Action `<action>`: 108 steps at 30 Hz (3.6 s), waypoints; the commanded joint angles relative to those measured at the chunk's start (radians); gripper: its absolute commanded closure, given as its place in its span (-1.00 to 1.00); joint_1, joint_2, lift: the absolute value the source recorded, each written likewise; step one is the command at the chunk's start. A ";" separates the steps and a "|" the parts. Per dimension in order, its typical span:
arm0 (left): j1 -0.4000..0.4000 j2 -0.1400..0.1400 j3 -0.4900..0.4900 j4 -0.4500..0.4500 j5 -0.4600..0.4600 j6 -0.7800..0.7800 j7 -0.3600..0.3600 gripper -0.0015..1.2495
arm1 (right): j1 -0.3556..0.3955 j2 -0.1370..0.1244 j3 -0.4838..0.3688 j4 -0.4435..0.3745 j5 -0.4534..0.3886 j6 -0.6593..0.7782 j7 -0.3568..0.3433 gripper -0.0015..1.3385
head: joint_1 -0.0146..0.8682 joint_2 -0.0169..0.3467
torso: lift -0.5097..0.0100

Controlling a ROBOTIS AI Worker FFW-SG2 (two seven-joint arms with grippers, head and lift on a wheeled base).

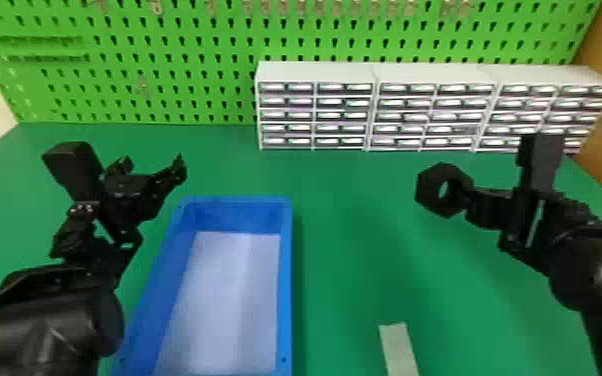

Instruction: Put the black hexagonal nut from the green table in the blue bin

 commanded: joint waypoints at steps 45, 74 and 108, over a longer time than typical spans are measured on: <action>0.002 -0.003 -0.012 0.005 0.004 0.000 0.010 -0.61 | 0.011 -0.021 0.132 0.000 -0.080 -0.332 0.002 0.57 | 0.59 -0.63 | 0.59; 0.003 -0.003 -0.006 0.005 0.001 0.000 0.010 -0.61 | -0.063 -0.005 0.268 0.063 -0.144 -0.292 0.054 0.58 | 0.59 -0.63 | 0.59; 0.002 -0.003 -0.003 0.006 0.004 0.000 0.010 -0.61 | -0.141 0.048 0.391 0.148 -0.170 -0.195 0.192 0.58 | 0.59 -0.63 | 0.59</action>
